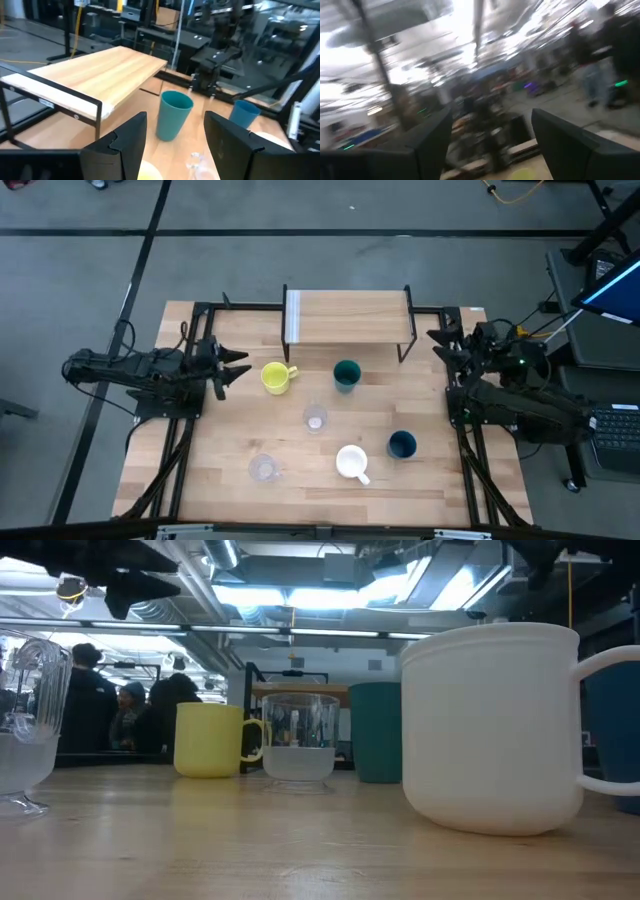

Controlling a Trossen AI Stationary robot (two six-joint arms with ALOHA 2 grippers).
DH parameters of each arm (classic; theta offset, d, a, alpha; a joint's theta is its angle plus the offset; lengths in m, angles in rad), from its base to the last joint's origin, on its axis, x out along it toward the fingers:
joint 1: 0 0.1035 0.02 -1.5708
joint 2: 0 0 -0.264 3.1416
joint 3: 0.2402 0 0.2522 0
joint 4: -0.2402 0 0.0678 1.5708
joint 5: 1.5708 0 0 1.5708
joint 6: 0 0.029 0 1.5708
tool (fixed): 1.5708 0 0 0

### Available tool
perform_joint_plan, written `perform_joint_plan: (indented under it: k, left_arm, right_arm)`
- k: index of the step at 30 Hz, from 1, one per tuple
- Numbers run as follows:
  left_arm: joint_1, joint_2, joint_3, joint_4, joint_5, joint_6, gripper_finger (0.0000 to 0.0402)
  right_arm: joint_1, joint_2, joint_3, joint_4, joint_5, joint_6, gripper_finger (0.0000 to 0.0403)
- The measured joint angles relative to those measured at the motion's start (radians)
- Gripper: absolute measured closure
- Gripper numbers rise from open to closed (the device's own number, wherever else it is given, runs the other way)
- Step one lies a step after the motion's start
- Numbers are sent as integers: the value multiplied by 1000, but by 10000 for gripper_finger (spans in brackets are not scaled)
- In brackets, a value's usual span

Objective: Stack small to large cups/mugs on shelf
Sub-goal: Put the top transparent mug on the shelf

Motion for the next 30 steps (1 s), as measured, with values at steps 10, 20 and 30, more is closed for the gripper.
perform_joint_plan:
  k: [10,20,30]
  left_arm:
    - [0,177,25,-6,-13,-64,209]
    - [10,278,127,-22,-45,-108,209]
    - [6,321,307,-104,-52,-109,209]
  right_arm:
    - [41,148,67,-1,-302,79,128]
    - [41,223,151,-112,-268,-102,128]
    - [41,403,254,-313,-161,-277,128]
